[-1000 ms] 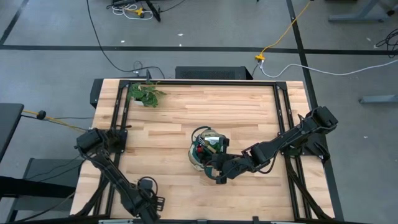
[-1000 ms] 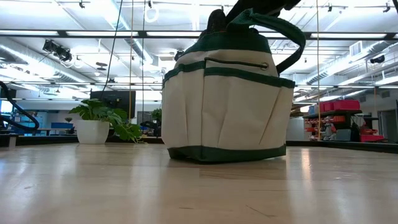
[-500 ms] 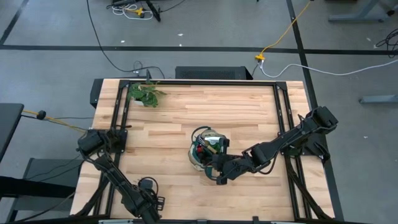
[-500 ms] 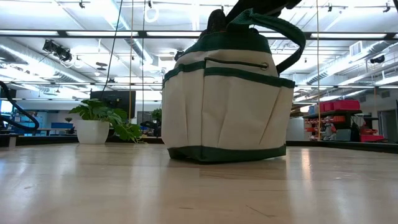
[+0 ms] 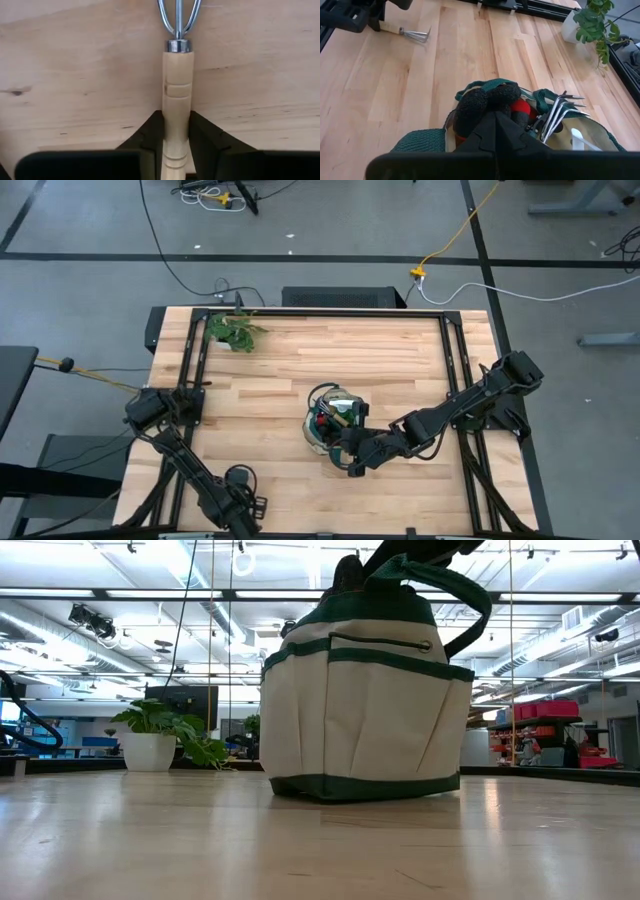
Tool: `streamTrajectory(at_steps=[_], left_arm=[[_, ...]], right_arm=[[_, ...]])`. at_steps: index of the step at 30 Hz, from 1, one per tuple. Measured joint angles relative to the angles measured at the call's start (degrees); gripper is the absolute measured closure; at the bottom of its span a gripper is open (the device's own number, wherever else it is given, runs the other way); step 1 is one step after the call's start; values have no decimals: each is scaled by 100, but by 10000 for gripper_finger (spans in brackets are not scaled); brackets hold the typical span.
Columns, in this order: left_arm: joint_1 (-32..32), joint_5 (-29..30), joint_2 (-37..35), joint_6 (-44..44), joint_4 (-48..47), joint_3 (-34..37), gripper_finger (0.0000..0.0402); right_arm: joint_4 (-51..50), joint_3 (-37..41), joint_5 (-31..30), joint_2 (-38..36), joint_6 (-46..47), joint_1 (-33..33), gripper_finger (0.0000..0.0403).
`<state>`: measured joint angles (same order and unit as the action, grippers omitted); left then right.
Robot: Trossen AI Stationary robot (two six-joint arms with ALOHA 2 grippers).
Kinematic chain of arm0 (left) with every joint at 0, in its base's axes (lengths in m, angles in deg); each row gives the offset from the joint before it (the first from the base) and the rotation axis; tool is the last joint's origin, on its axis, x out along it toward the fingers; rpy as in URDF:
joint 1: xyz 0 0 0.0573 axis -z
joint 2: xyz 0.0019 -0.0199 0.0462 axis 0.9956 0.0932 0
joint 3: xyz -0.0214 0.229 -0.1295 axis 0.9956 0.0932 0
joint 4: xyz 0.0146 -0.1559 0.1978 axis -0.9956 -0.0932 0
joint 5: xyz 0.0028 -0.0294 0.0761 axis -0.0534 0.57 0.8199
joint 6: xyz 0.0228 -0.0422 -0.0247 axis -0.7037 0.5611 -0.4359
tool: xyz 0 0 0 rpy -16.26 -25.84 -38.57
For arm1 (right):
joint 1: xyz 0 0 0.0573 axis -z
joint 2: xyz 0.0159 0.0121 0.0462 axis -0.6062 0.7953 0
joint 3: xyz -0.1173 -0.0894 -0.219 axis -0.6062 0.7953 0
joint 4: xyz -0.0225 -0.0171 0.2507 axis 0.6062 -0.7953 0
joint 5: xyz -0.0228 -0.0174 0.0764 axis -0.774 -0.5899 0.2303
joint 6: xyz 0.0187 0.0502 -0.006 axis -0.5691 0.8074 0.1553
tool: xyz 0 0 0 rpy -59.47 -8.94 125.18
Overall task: Pick & Place Garden tools in Gardening bag
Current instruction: Put the light brown rake into the green gardening bag
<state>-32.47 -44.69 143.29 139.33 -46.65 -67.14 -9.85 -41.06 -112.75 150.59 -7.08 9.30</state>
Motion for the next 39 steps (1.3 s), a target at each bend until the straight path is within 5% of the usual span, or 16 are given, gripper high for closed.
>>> streamTrajectory(at_steps=[12,26,30,39], left_arm=[[31,842,-17,-160,-341,4,329],[37,4244,-1035,-188,-1880,24,329],[-75,5494,-1319,-781,-2039,15,329],[-841,6774,-1629,-2555,-2083,15,329]], right_arm=[[-12,0,-155,-51,-39,0,403],[-179,0,-361,-542,29,0,403],[-193,0,-340,-542,26,2,403],[-204,0,-312,-542,294,-13,403]])
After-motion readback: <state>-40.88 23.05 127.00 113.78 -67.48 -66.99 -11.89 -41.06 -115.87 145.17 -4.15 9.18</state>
